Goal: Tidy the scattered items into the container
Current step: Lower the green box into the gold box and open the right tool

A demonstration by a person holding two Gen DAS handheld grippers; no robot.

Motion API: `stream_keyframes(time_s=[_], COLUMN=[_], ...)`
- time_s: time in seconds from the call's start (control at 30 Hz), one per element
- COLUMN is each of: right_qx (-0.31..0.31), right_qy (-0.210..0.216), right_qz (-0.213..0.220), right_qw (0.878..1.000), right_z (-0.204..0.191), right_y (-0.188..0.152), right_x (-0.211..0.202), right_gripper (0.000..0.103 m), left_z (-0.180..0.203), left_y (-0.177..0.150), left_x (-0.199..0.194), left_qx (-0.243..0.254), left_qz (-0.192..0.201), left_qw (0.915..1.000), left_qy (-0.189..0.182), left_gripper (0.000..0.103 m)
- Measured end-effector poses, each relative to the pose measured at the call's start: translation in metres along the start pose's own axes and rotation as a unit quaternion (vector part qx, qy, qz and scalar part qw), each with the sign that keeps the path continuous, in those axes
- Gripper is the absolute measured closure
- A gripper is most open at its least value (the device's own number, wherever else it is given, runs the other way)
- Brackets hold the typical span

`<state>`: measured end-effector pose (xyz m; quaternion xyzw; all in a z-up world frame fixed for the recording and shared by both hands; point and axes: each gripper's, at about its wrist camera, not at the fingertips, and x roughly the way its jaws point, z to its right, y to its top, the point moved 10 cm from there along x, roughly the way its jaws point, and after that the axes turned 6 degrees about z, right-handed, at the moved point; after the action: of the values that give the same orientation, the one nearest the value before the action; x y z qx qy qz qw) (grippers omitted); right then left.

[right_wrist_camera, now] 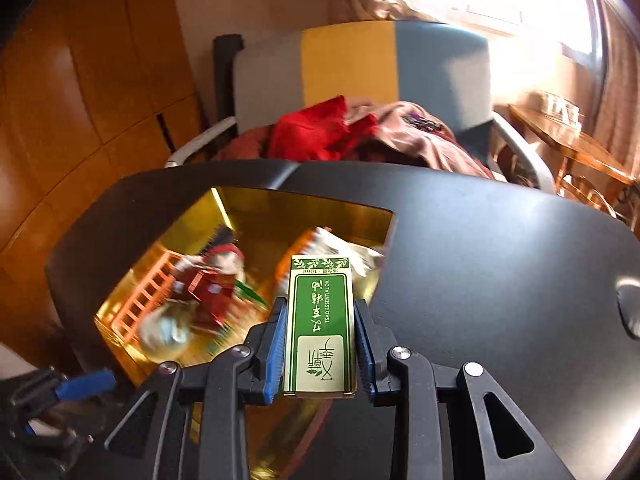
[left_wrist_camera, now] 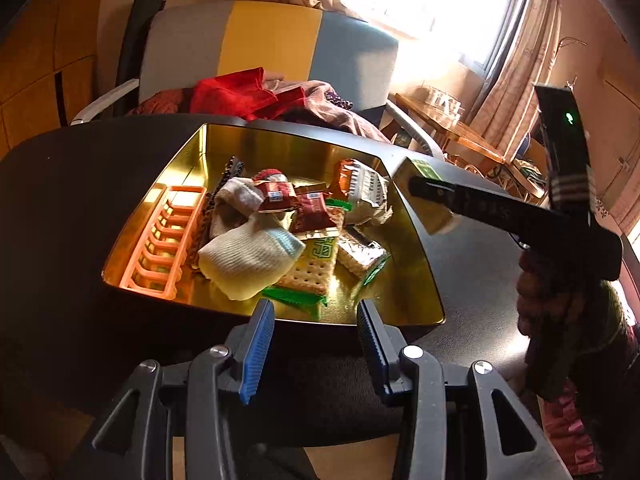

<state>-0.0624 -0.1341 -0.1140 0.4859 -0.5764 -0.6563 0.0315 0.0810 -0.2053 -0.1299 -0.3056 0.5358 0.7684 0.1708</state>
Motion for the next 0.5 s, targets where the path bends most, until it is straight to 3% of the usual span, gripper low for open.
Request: stream_keyframes(time_s=[0.23, 0.5], right_qx=[-0.012, -0.031], right_qy=[0.012, 0.015], right_qz=[-0.025, -0.054], right_qw=[1.000, 0.998], right_z=[-0.038, -0.051], right_y=[0.003, -0.001], right_x=[0.041, 0.071], right_gripper=[0.072, 0.071], left_z=[-0.018, -0.023], left_y=[-0.001, 0.004], left_x=[-0.004, -0.004], left_qx=[-0.021, -0.021], left_qz=[0.004, 0.009], left_qw=[0.9997, 0.9993], left_qy=[0.015, 0.030], left_gripper=[0.059, 0.058])
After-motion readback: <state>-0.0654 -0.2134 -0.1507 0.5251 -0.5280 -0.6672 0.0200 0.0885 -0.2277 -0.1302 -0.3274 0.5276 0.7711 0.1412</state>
